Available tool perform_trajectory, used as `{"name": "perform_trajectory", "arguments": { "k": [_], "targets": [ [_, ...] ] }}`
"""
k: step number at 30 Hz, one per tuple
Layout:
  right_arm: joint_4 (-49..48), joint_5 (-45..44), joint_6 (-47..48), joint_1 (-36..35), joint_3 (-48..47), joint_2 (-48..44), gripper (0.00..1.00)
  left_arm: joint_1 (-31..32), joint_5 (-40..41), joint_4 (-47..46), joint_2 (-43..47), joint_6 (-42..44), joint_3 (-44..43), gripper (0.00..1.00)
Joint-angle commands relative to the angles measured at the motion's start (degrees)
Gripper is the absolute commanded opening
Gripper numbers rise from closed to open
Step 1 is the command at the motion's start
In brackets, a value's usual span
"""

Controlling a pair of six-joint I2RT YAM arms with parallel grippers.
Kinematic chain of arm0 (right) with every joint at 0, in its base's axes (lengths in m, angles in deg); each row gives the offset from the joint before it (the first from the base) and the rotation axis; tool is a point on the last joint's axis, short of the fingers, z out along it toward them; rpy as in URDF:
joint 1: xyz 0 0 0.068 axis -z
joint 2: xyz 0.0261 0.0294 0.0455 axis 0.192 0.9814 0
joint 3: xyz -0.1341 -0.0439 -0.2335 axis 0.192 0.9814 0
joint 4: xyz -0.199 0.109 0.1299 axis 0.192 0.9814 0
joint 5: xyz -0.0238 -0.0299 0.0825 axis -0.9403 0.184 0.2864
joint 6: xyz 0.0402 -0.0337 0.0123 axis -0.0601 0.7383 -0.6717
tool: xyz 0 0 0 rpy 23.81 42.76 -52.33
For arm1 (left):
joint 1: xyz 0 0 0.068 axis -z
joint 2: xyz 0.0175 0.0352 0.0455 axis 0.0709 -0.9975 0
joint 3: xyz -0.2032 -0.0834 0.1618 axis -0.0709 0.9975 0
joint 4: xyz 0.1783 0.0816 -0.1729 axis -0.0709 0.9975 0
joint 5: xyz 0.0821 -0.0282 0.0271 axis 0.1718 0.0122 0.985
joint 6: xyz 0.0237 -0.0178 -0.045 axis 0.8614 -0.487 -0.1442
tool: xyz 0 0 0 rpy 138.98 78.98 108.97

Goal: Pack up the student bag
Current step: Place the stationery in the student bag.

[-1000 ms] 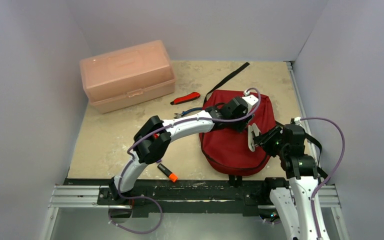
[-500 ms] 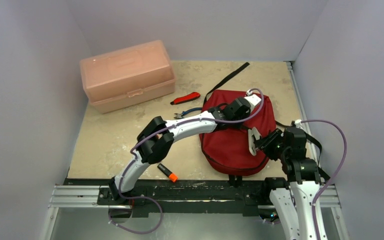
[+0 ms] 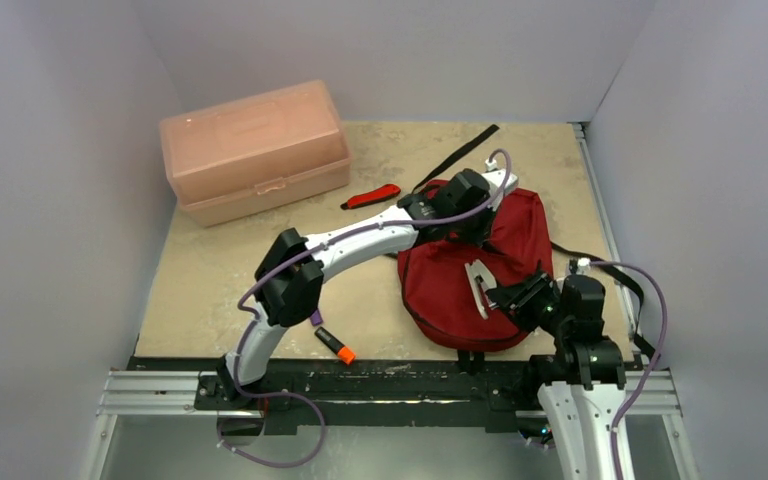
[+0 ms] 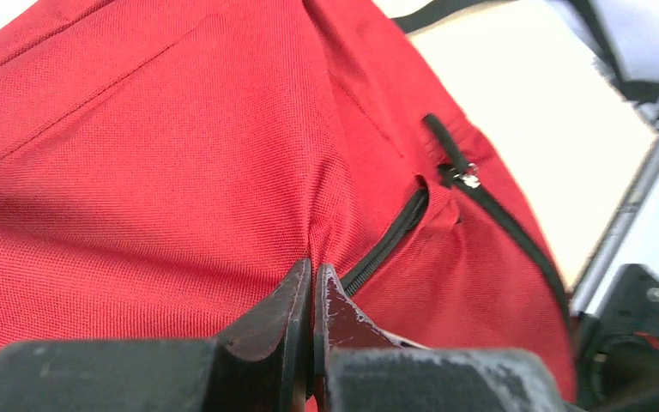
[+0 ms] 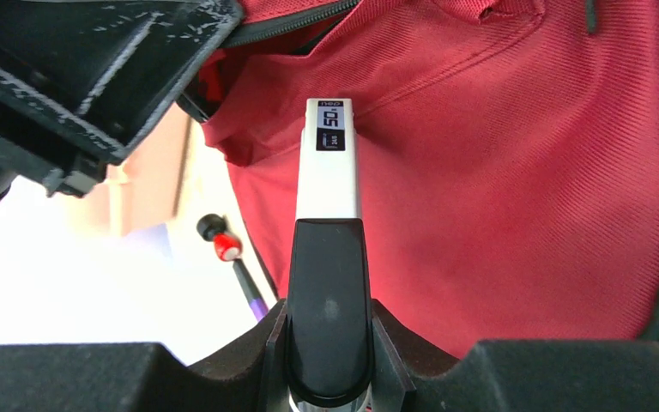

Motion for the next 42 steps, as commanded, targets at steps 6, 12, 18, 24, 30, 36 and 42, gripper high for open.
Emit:
{"name": "perform_trajectory", "arguments": {
  "k": [6,12,18,24,30,36,42],
  "targets": [
    [-11.6,1.4,-9.9,0.1,-1.6,-5.6,0.00,-2.9,-13.8,0.5,5.1,-10.3,-1.6,0.00],
    [-16.2,2.0,-11.1,0.1,-1.7,-3.4,0.00,-4.1,-16.6,-0.9,5.5,-12.7,-1.4,0.00],
    [-37.2,5.2,-11.9,0.1,6.2,3.4,0.00,-4.9,-19.7,-2.4,6.2,-15.6,0.1,0.00],
    [-51.7,6.0,-7.1,0.1,11.3,9.7,0.00,-5.3,-22.1,-2.5,6.6,-16.6,0.5,0.00],
    [-65.0,4.3,4.4,2.1,10.6,27.8,0.00,-5.4,-22.6,-2.3,6.3,-17.4,0.6,0.00],
    [-49.8,0.9,15.3,3.1,0.4,40.7,0.12,-6.3,-22.5,-1.8,5.7,-18.8,0.6,0.00],
    [-31.2,-11.3,21.7,3.1,-5.7,36.4,0.38,-6.5,-22.7,-3.7,5.7,-20.3,1.9,0.00]
  ]
}}
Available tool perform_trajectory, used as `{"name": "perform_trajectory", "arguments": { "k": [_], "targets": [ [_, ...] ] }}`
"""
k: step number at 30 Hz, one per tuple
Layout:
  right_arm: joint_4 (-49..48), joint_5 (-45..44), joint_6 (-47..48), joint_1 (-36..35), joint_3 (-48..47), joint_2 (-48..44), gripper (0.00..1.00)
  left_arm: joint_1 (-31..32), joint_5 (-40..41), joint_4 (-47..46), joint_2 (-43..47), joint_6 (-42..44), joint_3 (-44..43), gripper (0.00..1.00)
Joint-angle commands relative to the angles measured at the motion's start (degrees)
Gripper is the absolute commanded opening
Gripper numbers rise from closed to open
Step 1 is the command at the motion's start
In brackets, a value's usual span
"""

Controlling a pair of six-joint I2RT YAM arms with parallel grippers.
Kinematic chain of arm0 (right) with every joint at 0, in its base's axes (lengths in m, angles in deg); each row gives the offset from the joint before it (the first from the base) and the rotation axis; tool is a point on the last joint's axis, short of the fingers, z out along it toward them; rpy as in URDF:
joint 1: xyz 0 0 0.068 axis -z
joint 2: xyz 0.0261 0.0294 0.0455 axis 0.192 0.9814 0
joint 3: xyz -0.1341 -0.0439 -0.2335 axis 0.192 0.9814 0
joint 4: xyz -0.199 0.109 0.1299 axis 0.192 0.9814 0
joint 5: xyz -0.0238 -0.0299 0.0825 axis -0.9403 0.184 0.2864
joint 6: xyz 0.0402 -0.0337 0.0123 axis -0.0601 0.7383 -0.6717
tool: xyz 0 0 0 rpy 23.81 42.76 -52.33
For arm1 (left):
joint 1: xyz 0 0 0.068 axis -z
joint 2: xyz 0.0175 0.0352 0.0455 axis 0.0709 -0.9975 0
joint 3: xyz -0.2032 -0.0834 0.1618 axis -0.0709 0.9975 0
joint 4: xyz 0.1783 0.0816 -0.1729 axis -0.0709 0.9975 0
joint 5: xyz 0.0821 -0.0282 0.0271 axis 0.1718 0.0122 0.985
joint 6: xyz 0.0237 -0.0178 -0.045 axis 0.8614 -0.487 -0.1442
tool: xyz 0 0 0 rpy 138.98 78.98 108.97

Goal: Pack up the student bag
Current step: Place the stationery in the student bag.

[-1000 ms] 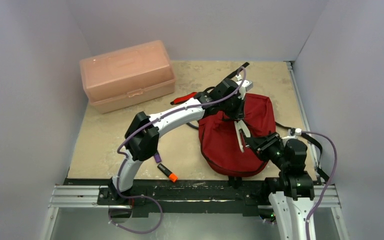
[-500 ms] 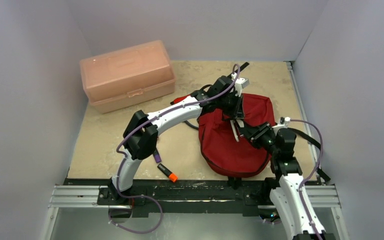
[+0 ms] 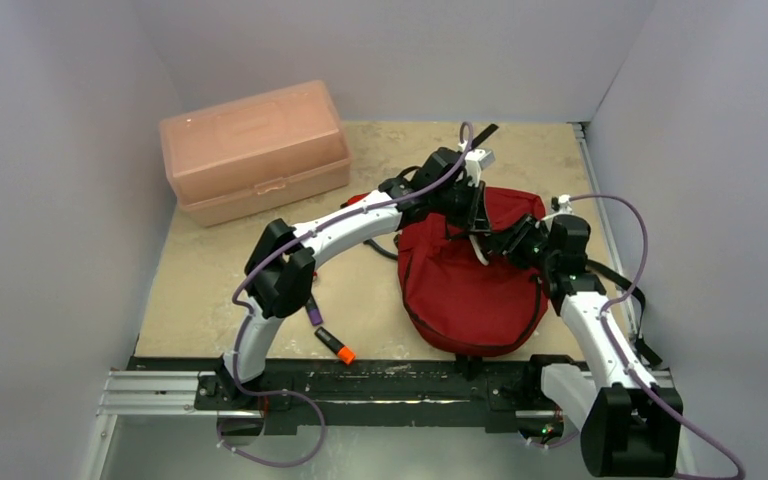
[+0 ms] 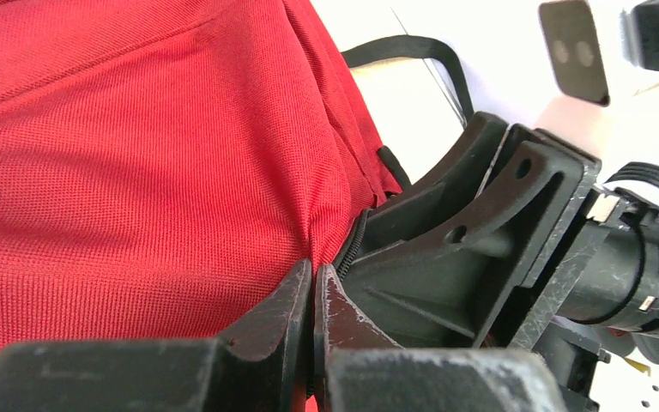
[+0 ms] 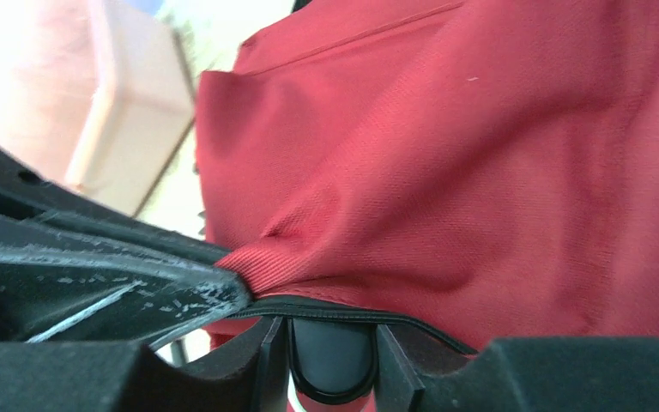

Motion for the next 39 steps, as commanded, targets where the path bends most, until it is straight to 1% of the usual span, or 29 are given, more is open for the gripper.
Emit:
{"name": "perform_trajectory", "arguments": {
  "k": [1,3,4,5,7,8,10,13,16,18,21,22,24,26,28,31,34,35,36,39],
  "targets": [
    [17.1,-15.6,10.0,1.3,-7.1,-1.1,0.41,0.6,-4.2,-0.8,4.0,-3.0,0.9,0.00],
    [22.9,-18.3,12.4,1.3,-10.3,-0.7,0.43,0.6,-4.1,-1.0,4.0,-3.3,1.1,0.00],
    [24.9,-19.0,12.8,1.3,-11.1,-1.9,0.48,0.5,-4.1,-1.3,3.9,-3.4,1.2,0.00],
    [25.1,-17.8,12.9,1.3,-11.2,-3.3,0.55,0.5,-4.0,-1.4,3.9,-3.5,1.2,0.00],
    [25.0,-15.8,12.6,1.2,-10.8,-5.0,0.61,0.3,-4.3,-1.7,3.7,-3.8,1.1,0.00],
    [26.5,-15.7,12.6,1.2,-11.7,-5.2,0.63,0.2,-4.5,-1.9,3.7,-3.9,1.1,0.00],
    [28.8,-15.5,12.6,0.8,-13.1,-5.7,0.64,0.1,-4.5,-1.9,3.7,-3.9,1.1,0.00],
    [33.7,-17.4,11.4,-0.2,-14.8,-8.8,0.65,-0.2,-4.7,-1.6,3.8,-3.6,1.1,0.00],
    [35.2,-13.8,9.6,-0.3,-12.8,-11.7,0.66,-0.3,-4.9,-2.0,4.0,-3.7,1.2,0.00],
    [32.9,-10.0,7.0,-0.4,-9.6,-14.2,0.65,-0.3,-5.1,-2.3,3.9,-4.0,1.2,0.00],
    [26.4,-4.8,1.2,-0.5,-3.5,-17.4,0.58,-0.3,-5.5,-2.6,3.8,-4.4,1.1,0.00],
    [23.0,-2.3,-1.0,-0.6,-1.2,-18.2,0.53,-0.3,-5.6,-2.6,3.8,-4.3,1.1,0.00],
    [17.3,0.9,-4.8,-0.6,3.0,-18.6,0.39,-0.3,-5.9,-2.6,3.7,-4.5,1.1,0.00],
    [14.9,2.0,-6.5,-0.8,4.9,-17.6,0.26,-0.3,-6.0,-2.5,3.9,-4.7,1.1,0.00],
    [14.4,1.9,-6.7,-1.0,5.7,-16.5,0.22,-0.3,-6.1,-2.5,4.0,-4.7,1.1,0.00],
    [13.1,0.8,-6.9,-1.1,7.1,-16.0,0.22,-0.3,-6.2,-2.5,4.2,-4.6,1.1,0.00],
    [9.0,-1.9,-7.0,-1.1,8.5,-15.4,0.22,-0.3,-6.8,-2.9,4.0,-5.0,1.1,0.00],
    [6.8,-2.9,-7.0,-1.1,8.6,-15.1,0.20,-0.3,-7.1,-3.0,3.9,-5.2,1.0,0.00],
    [4.7,-4.1,-6.8,-1.1,8.4,-14.7,0.17,-0.3,-7.4,-3.0,3.9,-5.4,1.1,0.00],
    [-0.9,-9.2,-5.6,-1.1,6.4,-11.6,0.00,-0.3,-7.2,-2.8,4.6,-5.3,2.0,0.00]
  ]
}}
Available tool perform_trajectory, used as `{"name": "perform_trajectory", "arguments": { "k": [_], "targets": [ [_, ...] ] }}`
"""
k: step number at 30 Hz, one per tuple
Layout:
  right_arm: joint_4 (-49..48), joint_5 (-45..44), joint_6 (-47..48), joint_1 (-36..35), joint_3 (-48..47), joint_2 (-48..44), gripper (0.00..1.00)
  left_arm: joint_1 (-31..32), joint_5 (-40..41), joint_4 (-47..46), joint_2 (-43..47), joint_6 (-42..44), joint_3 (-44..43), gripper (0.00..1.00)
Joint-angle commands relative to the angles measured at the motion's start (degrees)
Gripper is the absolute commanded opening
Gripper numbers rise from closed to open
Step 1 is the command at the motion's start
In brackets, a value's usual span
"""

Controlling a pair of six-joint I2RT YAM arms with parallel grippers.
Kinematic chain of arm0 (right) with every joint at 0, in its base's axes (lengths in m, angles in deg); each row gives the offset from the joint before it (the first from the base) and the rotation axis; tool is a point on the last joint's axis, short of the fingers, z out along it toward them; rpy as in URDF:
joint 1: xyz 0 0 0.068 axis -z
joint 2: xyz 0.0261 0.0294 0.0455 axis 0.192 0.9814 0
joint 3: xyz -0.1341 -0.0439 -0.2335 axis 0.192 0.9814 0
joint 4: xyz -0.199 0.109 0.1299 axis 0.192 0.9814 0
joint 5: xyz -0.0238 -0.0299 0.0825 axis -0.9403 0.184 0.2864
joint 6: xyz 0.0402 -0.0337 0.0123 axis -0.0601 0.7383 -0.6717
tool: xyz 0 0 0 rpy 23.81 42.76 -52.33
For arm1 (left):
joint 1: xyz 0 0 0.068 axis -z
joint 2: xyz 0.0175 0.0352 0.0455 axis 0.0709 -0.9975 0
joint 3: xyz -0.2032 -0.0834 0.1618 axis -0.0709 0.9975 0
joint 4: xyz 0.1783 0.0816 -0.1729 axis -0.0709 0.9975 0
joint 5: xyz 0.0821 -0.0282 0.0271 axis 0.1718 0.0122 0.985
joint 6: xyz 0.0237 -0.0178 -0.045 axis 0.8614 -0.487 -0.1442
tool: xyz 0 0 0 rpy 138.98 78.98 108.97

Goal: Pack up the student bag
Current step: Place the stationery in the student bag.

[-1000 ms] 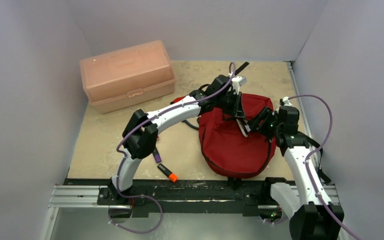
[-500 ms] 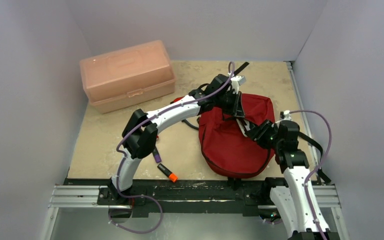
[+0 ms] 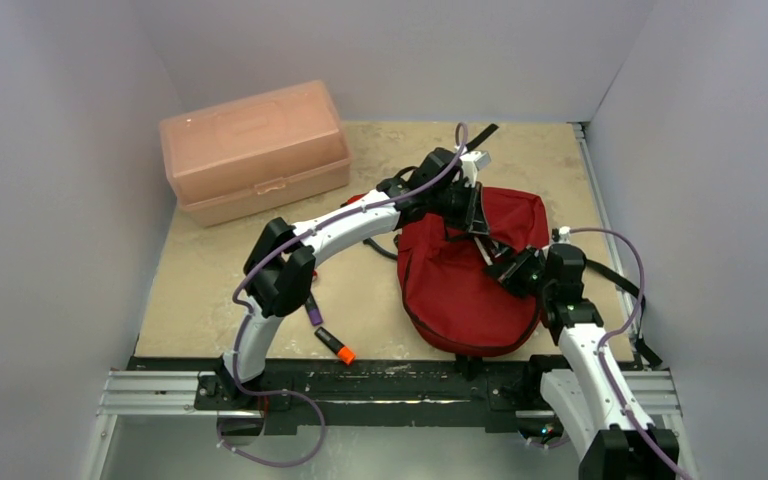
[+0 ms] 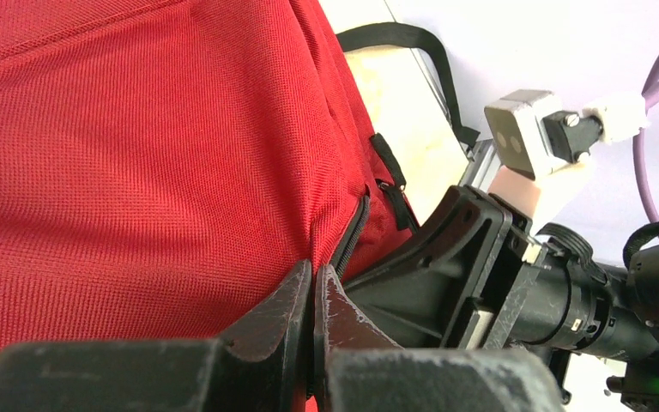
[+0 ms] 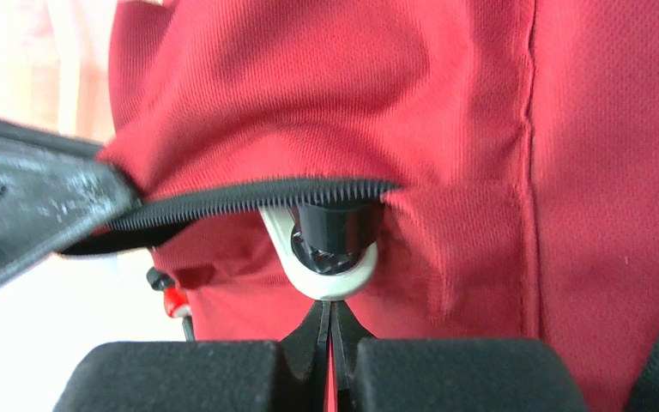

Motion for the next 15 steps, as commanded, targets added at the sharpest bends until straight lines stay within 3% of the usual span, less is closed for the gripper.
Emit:
{"name": "perform_trajectory", "arguments": {
  "k": [1,10,13,15],
  "targets": [
    [-14.0,-8.6,0.8,-0.1,-2.5,3.2,0.00,0.3,-3.8,-1.8,4.9,-1.2,1.0,0.00],
    [-35.2,-22.9,0.7,-0.1,1.8,3.5,0.00,0.3,-3.8,-1.2,4.0,-2.0,-0.3,0.00],
    [-40.0,-22.3,2.1,-0.1,1.4,9.4,0.00,0.3,-3.9,-1.3,3.6,-2.4,-0.6,0.00],
    [-36.4,-19.6,3.4,-0.1,-1.1,11.4,0.00,0.3,-3.9,-1.2,3.5,-2.4,-0.6,0.00]
  ]
}}
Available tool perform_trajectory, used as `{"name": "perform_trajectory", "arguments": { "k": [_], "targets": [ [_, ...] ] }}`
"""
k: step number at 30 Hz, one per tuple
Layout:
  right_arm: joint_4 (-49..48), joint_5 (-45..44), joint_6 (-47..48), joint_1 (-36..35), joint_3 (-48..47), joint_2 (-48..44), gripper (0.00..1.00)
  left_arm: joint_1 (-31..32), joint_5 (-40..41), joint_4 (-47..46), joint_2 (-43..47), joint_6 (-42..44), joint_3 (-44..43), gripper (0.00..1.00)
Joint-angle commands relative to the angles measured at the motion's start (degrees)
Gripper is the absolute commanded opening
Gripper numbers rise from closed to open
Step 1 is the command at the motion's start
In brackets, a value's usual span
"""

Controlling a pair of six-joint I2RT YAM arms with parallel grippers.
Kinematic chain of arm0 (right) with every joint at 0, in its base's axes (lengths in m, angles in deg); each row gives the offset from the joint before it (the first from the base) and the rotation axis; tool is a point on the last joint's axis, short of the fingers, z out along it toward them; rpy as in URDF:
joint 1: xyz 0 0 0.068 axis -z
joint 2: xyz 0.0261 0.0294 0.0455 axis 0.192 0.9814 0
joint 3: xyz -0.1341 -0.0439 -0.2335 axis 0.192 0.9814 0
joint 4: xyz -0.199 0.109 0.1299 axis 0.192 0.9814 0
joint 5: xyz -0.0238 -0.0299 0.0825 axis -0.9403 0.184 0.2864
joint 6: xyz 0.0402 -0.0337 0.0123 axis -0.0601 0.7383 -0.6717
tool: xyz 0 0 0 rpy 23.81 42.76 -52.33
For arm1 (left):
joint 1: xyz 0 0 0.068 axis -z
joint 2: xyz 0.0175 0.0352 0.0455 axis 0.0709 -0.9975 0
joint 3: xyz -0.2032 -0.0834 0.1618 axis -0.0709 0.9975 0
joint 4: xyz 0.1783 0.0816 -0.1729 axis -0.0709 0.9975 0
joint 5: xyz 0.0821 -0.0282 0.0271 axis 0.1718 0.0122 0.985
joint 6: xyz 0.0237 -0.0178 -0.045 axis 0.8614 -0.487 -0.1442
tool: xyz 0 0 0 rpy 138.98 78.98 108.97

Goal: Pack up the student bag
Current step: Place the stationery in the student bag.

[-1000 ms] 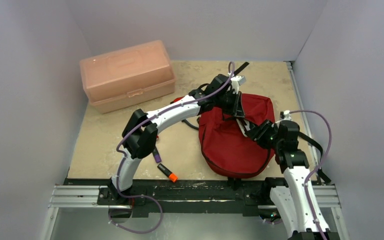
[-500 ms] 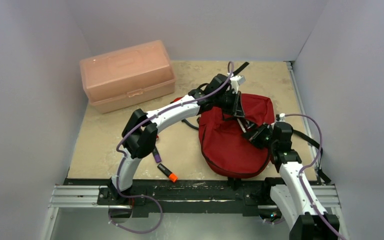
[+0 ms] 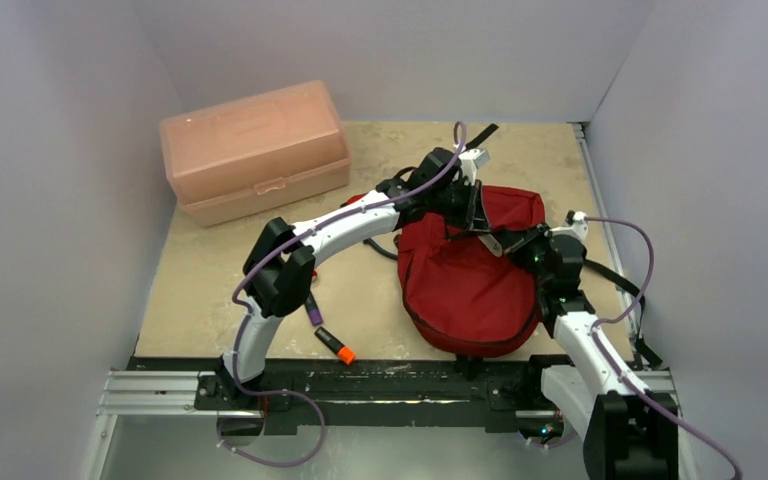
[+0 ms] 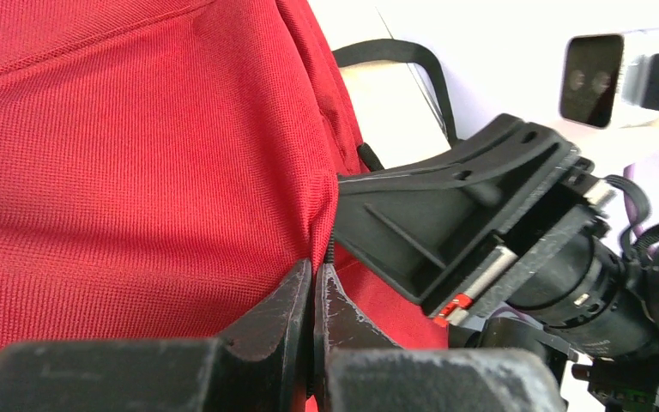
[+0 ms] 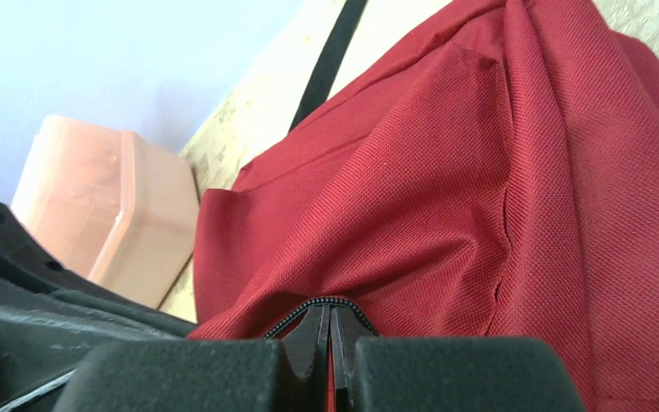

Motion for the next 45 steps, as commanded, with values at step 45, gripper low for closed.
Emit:
{"name": "perform_trajectory", "arguments": {
  "k": [45],
  "targets": [
    [10.3,-8.0,14.0,-13.3,-7.8,-5.6,0.00,0.1,-5.0,2.7,3.0,-1.8,-1.4,0.00]
  ]
}}
